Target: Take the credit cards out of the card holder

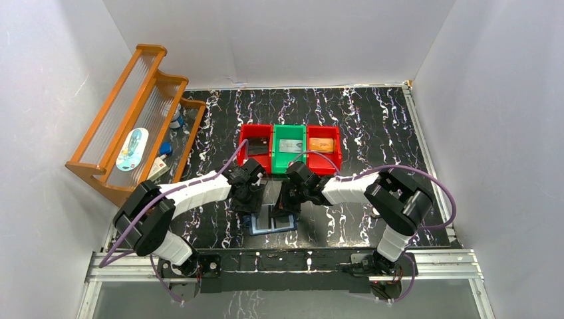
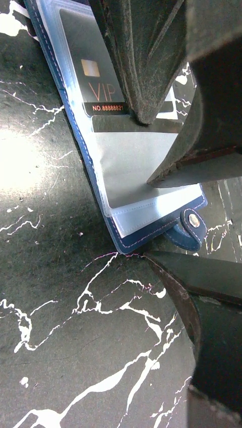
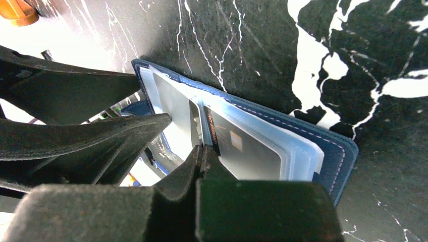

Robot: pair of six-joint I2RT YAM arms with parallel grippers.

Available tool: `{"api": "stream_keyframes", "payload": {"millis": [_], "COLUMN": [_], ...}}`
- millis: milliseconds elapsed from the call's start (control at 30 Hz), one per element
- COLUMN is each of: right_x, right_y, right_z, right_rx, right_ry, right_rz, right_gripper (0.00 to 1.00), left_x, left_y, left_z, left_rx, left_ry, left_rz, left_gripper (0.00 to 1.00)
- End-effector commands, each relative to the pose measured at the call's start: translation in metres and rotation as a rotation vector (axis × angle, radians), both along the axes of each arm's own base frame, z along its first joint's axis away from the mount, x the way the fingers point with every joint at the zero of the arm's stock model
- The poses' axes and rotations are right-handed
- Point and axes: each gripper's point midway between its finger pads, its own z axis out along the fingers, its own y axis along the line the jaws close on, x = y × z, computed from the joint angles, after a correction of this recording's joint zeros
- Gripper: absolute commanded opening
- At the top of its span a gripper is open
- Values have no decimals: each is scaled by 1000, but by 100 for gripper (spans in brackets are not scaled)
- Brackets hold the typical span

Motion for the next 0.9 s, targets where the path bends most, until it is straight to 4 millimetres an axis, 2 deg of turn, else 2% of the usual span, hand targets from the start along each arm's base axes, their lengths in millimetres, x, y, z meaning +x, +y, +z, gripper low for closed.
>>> {"api": "stream_keyframes", "payload": {"millis": [0, 233, 300, 500, 567, 700, 800, 867], "right_x": [5, 6, 5, 6, 6, 4, 2, 0], "right_y": [-4, -6, -4, 0, -1, 0, 5, 7], "right_z": [8, 9, 8, 4, 2, -3, 2, -5], "right_rx": [17, 21, 27, 22, 9, -5, 30, 31], "right_ry": [-22, -25, -19, -8, -3, 13, 13, 32], "right_rz": [-27, -31, -27, -12, -8, 3, 24, 34], "right_gripper": [0, 0, 3, 24, 28, 28, 28, 26], "left_x": [-24, -23, -25, -28, -29, -29, -29, -29], "left_y": [47, 42, 41, 41, 40, 39, 38, 37], "left_z": [-24, -23, -24, -26, -26, -27, -27, -27], "left_rx": [201, 183, 175, 165, 161, 156, 155, 153], "left_ry": [61, 62, 68, 80, 81, 85, 84, 84], "left_rz": [2, -5, -11, -20, -20, -22, -23, -26], "left_gripper": [46, 40, 36, 32, 31, 29, 28, 28]}}
